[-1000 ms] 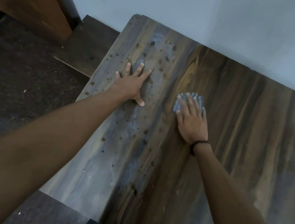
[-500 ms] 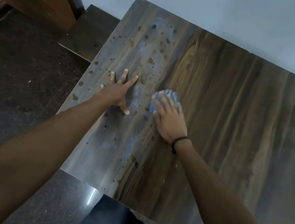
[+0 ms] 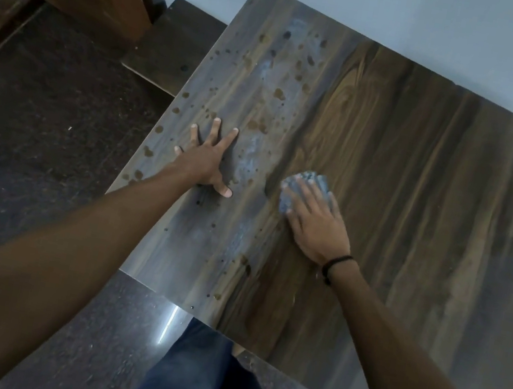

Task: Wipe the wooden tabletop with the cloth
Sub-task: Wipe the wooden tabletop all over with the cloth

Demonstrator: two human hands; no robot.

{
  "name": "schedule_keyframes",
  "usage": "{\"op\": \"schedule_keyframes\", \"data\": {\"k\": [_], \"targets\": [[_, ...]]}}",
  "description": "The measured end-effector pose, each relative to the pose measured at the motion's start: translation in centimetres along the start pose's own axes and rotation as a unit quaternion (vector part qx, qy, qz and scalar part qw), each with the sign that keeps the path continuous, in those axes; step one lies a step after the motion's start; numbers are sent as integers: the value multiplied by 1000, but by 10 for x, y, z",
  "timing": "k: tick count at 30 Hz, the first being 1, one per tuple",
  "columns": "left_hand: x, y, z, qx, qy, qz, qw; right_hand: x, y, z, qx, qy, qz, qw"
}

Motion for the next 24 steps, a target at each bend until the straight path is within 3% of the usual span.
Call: {"op": "schedule_keyframes", "data": {"k": [2,4,7,9,10,14,15,17,20,21,24], "targets": [[0,1,0,0,1,2,1000,-3,7,21,-46,-100,40,993],[3,-1,-1,-3,-4,0,1000,20,0,32,-52,-125,57,989],[3,-1,-5,-8,-6,2,1000,49,-27,-6,25,49,8,998],[4,0,-9,-10,-17,5,1000,33,-22,-29,54,103,1,993],[6,-1,-11,-14,-22,3,1000,21,-17,-27,46,90,-4,995],[22,-7,-30,-28,1,28,999,18,-2,18,-39,-95,40,994],[27,-11,-34,-24,13,44,999,34,-9,18,-37,-84,30,995],[35,-21,-41,-3,28,62,998,61,-32,-6,8,20,2,1000],[40,-32,-43,14,31,52,998,46,-33,-49,44,120,-4,992],[39,-34,-44,8,33,43,999,36,-28,-47,38,108,-9,993],[35,-31,-44,6,33,34,999,30,-14,-16,-21,-39,19,999]]}}
Point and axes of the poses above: each hand's wrist, its own z-axis towards the middle knuckle, its own y-axis out of the back of the hand, x = y × z, the point moved 3 cm from there along z, towards the middle knuckle, and after that the axes turned 13 degrees about z, right-handed, at the moved point
